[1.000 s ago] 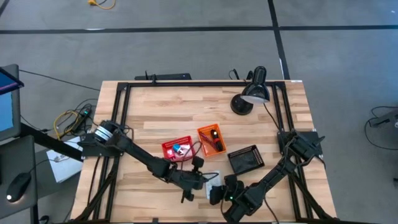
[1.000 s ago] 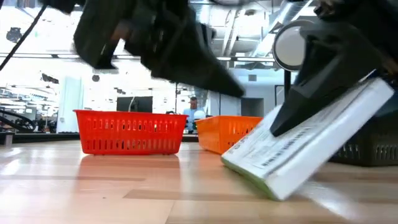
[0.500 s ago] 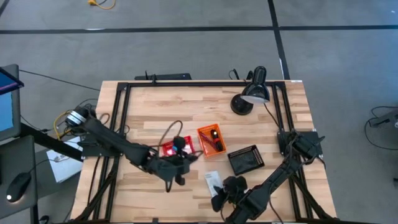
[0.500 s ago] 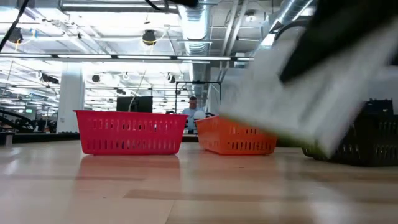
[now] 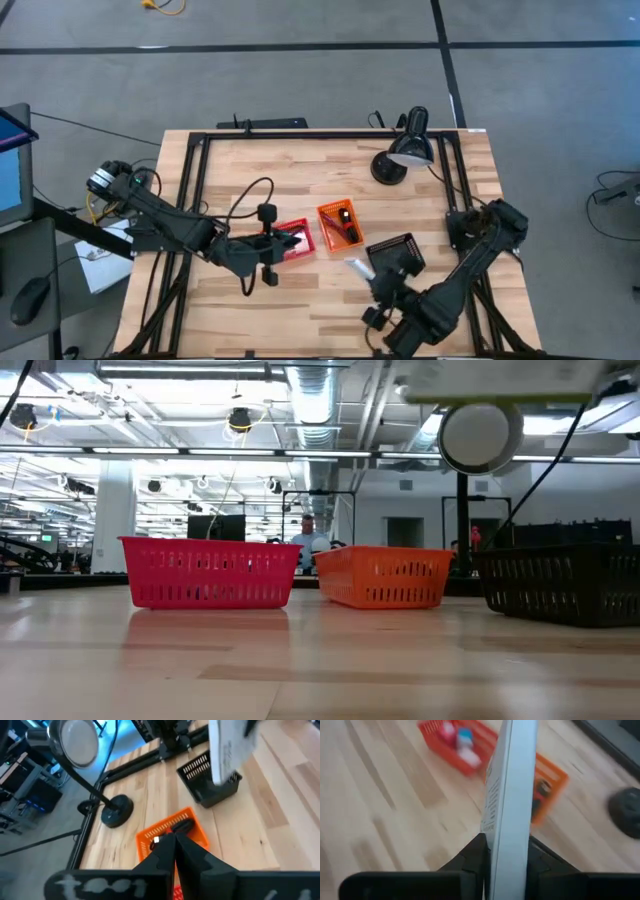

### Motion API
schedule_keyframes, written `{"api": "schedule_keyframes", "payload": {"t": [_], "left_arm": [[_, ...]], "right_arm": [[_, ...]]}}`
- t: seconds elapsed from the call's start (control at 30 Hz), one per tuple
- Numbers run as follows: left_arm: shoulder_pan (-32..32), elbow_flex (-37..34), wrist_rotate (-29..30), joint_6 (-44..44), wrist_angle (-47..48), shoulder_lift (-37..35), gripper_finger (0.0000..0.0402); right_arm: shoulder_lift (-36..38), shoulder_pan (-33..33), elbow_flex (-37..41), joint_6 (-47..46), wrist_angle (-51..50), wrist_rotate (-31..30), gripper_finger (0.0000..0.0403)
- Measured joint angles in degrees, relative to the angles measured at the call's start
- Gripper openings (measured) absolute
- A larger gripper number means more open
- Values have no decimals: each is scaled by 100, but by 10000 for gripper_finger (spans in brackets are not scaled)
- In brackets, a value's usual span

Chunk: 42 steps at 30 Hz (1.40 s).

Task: Pick and place items into bin
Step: Put the white card reader box in the black bin

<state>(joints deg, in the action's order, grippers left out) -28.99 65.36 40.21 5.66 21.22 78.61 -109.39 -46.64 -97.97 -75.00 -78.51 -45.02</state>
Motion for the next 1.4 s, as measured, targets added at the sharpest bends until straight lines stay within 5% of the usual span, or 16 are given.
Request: {"api": "schedule_keyframes", "payload": {"t": [0.17,0.33,0.8,1.17,1.4], "left_arm": [[2,0,171,-244,344,10,0],[3,0,256,-342,426,17,0],[2,0,268,-325,592,15,0],[2,2,273,-483,638,15,0],[2,2,273,-677,641,15,0]], "right_arm": [[27,-110,9,143,-1206,758,61],[16,-180,410,1492,-1162,701,61],[142,-134,2120,1993,-1142,922,60],[949,-154,3051,2285,781,894,60],[967,-158,3595,2750,961,551,60]]}}
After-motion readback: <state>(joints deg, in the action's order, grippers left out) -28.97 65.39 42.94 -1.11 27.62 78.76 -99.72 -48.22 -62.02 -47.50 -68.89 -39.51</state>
